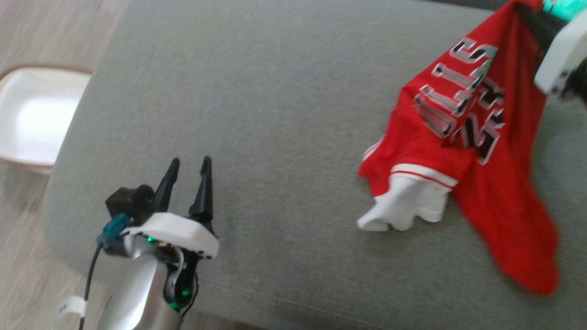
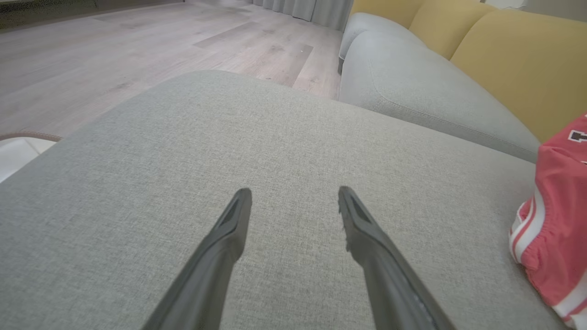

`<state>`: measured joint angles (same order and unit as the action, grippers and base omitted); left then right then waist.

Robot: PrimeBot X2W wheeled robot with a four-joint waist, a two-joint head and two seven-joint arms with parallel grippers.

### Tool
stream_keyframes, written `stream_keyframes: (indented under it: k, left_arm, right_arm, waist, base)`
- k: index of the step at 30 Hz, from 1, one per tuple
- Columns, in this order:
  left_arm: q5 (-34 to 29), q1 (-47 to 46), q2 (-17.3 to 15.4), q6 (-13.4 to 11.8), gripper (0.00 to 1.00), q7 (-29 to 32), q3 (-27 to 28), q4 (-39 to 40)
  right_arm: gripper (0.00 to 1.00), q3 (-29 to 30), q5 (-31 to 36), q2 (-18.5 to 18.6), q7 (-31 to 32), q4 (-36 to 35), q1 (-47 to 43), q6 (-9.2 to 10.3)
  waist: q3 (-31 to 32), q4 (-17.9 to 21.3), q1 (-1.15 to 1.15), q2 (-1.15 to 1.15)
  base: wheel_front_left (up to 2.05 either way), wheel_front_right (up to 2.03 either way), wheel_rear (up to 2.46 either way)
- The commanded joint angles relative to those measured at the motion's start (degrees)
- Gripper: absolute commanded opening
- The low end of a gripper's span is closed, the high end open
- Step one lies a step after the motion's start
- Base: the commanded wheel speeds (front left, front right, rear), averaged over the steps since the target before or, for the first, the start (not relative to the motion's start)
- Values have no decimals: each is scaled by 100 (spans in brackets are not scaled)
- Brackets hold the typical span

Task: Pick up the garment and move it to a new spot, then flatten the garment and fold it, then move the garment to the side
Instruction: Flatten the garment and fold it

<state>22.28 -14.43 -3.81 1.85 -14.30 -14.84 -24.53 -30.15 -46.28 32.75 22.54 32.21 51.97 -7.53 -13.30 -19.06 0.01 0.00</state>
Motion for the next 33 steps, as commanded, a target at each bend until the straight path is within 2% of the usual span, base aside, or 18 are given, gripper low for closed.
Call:
stream_keyframes:
  k: [1, 5, 8, 9, 15, 23, 29, 33]
  left_arm:
    - [-25, -301, -32, 38, 100, -70, 131, 140]
    - [-10, -403, 40, 100, 100, -70, 92, 105]
    - [-12, -456, 66, 127, 100, -70, 88, 78]
    - [-21, -481, 75, 135, 100, -70, 92, 51]
    - [-98, -485, 86, 131, 100, -70, 187, 23]
    - [-292, -274, -117, 100, 100, -70, 542, 63]
    - [-316, -15, -285, 53, 100, -70, 743, 161]
    - [-296, 183, -330, 1, 100, -70, 804, 245]
  right_arm:
    - [0, -125, 45, 118, -99, -79, 290, 4]
    - [0, -735, 173, 165, -572, 268, 1014, 4]
    - [0, -1146, 164, -7, -766, 712, 1289, 4]
    - [100, -1408, 105, -147, -814, 1020, 1378, 4]
    - [100, -1993, -291, -423, -1332, 1447, 1364, 4]
    - [100, -2461, -733, -331, -2437, 1312, 1200, 4]
    - [100, -2406, -950, -121, -3364, 1093, 592, 4]
    - [100, -2032, -1030, 40, -3698, 765, -89, 4]
  waist:
    - [-354, -365, -1, 0]
    - [-633, -639, -1, 0]
    - [-732, -721, -1, 0]
    - [-742, -734, -1, 0]
    - [-487, -457, -1, 0]
    - [173, 434, -1, 0]
    - [599, 1080, -1, 0]
    - [775, 1389, -1, 0]
  base:
    - [0, 0, 0]
    - [0, 0, 0]
    - [0, 0, 0]
    - [0, 0, 0]
    - [0, 0, 0]
    - [0, 0, 0]
    - [0, 0, 0]
    - [0, 0, 0]
